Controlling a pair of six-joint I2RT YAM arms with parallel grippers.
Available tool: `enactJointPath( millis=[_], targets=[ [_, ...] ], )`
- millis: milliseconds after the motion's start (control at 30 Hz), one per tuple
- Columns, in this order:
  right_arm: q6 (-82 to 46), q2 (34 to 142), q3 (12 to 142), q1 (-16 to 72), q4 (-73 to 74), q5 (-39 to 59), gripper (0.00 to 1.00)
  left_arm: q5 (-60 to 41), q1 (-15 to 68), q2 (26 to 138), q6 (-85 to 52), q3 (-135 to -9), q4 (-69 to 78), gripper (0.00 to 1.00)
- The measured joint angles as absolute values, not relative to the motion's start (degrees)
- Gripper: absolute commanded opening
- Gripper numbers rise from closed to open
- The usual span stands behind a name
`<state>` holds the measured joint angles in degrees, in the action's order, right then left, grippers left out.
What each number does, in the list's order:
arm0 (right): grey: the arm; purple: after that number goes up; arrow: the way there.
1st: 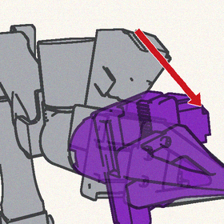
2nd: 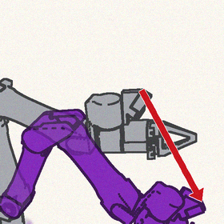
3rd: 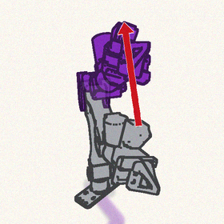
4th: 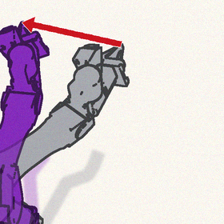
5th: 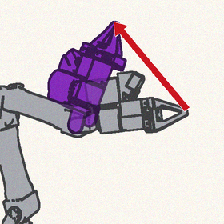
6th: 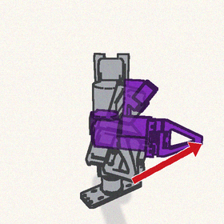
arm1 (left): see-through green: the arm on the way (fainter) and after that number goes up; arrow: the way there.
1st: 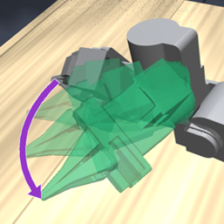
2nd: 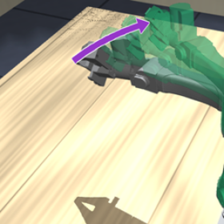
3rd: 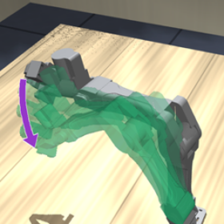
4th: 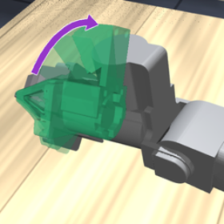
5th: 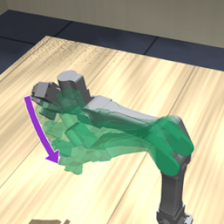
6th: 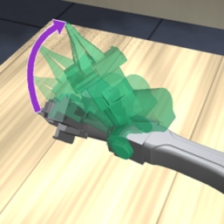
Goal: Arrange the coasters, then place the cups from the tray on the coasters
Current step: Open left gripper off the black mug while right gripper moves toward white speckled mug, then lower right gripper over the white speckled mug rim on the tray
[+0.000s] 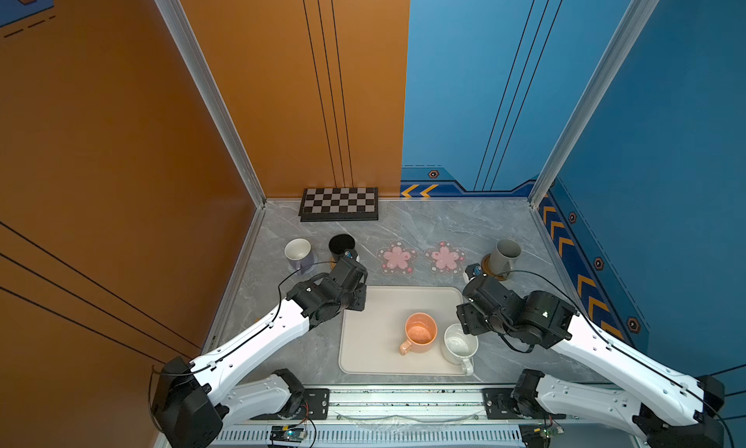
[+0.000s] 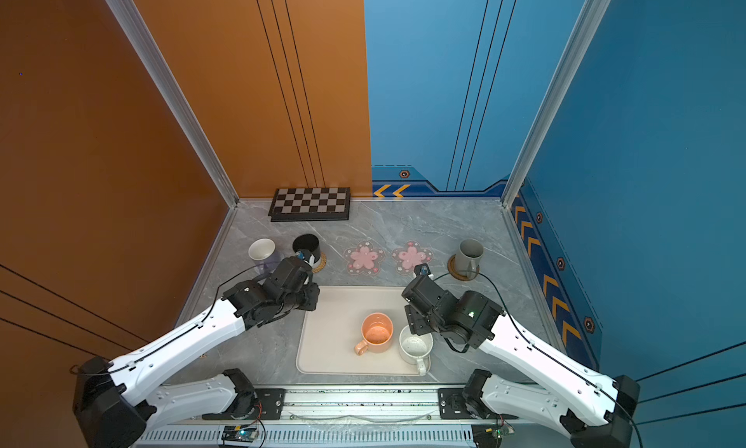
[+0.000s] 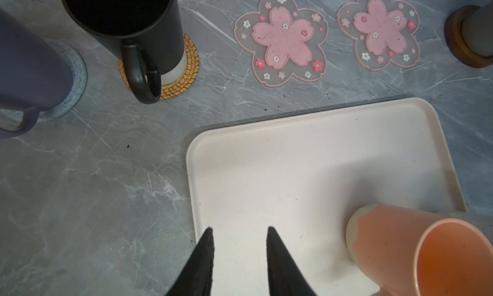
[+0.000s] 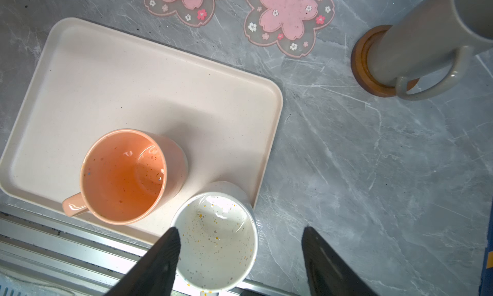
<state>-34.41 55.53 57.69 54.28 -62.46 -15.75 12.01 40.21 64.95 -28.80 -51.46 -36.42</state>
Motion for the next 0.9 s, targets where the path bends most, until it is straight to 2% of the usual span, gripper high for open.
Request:
enactJointPath(
  millis=[533,900],
  targets=[
    [-49.91,48.12,53.06,68.07,-63.13,-19.86,0.74,12.25,40.05,68.10,-28.95,-52.42,-37.36,0.35],
    [-61.58,49.45,51.96,81.25,-66.96,-20.73,0.73,12.25,37.95,70.06,-27.90,-54.30,-37.41,0.35]
  ],
)
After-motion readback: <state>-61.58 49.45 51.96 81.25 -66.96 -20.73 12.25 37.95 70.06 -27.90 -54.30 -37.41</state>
